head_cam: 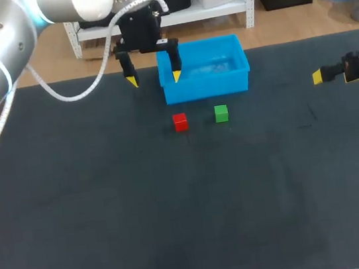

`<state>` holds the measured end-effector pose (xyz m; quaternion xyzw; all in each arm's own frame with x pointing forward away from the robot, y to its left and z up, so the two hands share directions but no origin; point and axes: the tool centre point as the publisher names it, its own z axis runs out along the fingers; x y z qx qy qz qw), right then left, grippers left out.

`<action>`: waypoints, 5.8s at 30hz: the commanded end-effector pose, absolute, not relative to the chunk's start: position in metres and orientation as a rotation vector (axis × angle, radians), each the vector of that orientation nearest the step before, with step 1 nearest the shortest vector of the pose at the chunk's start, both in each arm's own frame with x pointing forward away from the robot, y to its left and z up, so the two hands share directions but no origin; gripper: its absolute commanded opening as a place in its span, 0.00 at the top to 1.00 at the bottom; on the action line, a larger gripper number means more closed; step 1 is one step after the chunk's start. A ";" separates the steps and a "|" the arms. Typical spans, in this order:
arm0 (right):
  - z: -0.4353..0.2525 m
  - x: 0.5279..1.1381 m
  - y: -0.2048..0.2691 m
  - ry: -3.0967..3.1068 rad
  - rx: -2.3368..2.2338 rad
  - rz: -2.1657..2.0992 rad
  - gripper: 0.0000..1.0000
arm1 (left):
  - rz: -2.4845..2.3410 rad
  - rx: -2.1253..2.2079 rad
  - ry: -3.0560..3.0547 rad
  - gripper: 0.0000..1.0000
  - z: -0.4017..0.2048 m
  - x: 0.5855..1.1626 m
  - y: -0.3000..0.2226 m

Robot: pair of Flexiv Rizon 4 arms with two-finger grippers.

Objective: Use the left arm to pick the red cube and place it into the blue plastic box first, then use the right arm to grasp the green cube and put it into the same blue plastic box after the first action is fully finished.

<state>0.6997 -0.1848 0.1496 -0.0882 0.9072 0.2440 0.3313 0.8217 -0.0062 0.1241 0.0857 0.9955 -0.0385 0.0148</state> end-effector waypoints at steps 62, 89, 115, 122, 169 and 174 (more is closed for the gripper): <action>0.150 0.700 -0.185 2.372 -0.232 0.639 0.00 | 0.000 0.007 3.202 0.00 0.125 0.803 -0.004; 0.150 0.700 -0.185 2.372 -0.232 0.639 0.00 | 0.056 -0.041 3.181 0.00 0.109 0.813 -0.043; 0.150 0.700 -0.185 2.372 -0.232 0.639 0.00 | 0.035 -0.032 3.167 0.00 0.055 0.796 -0.032; 0.150 0.700 -0.185 2.372 -0.232 0.639 0.00 | 0.033 -0.044 3.171 0.00 0.045 0.797 -0.035; 0.150 0.700 -0.185 2.372 -0.232 0.639 0.00 | 0.071 -0.228 3.207 0.00 -0.003 0.794 -0.045; 0.150 0.700 -0.185 2.372 -0.232 0.639 0.00 | 0.075 -0.237 3.209 0.51 -0.006 0.794 -0.043</action>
